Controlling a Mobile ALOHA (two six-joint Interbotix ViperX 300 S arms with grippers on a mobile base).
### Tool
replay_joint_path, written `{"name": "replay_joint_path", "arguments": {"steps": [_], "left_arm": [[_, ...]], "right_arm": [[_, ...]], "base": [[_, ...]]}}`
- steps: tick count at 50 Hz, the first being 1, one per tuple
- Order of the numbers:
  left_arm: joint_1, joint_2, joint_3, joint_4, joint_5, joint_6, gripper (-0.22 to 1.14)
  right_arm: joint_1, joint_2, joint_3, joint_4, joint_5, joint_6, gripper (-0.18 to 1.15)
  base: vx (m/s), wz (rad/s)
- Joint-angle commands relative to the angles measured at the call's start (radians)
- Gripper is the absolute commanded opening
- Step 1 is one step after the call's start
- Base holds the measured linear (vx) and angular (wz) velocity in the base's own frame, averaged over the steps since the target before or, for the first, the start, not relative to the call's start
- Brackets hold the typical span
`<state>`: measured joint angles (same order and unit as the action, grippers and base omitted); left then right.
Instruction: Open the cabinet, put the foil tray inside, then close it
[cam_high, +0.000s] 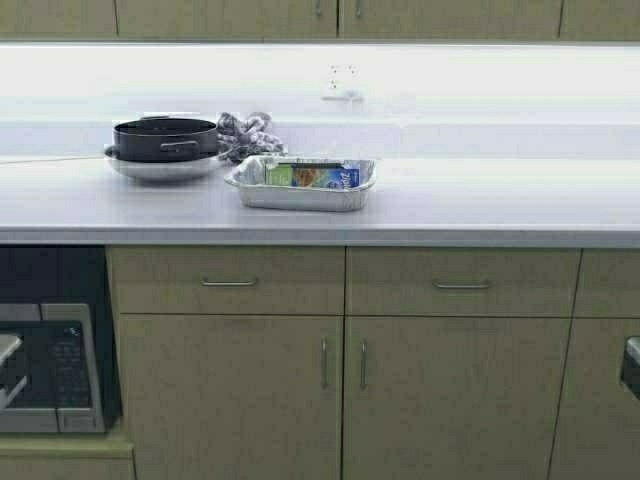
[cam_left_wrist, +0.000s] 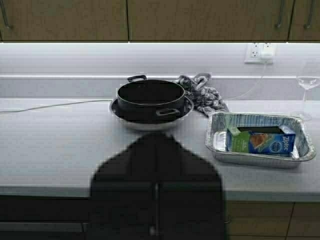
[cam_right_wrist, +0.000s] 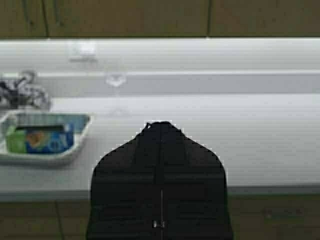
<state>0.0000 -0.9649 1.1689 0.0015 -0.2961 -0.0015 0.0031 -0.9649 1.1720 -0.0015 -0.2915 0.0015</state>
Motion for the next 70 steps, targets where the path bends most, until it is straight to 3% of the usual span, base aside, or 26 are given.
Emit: {"name": "replay_joint_path", "arguments": {"steps": [1, 5, 15, 29, 70], "left_arm": [[-0.012, 0.025, 0.0, 0.002, -0.031, -0.008, -0.01], [-0.012, 0.048, -0.003, 0.002, -0.04, -0.015, 0.07], [-0.012, 0.098, -0.003, 0.011, -0.067, -0.074, 0.02], [-0.012, 0.117, -0.009, 0.124, -0.094, -0.147, 0.02], [-0.011, 0.054, 0.043, 0.129, -0.109, -0.156, 0.02]], "right_arm": [[0.005, 0.009, 0.009, -0.002, -0.002, 0.002, 0.03], [0.005, 0.005, 0.018, -0.002, -0.002, 0.002, 0.09], [0.005, -0.021, 0.026, -0.002, -0.002, 0.0, 0.06], [0.003, -0.038, 0.023, -0.002, -0.002, -0.002, 0.06], [0.005, 0.0, 0.018, -0.014, -0.002, 0.009, 0.06]], "base": [[0.03, 0.01], [0.06, 0.02], [0.14, 0.03], [0.2, 0.01], [0.31, 0.01]]}}
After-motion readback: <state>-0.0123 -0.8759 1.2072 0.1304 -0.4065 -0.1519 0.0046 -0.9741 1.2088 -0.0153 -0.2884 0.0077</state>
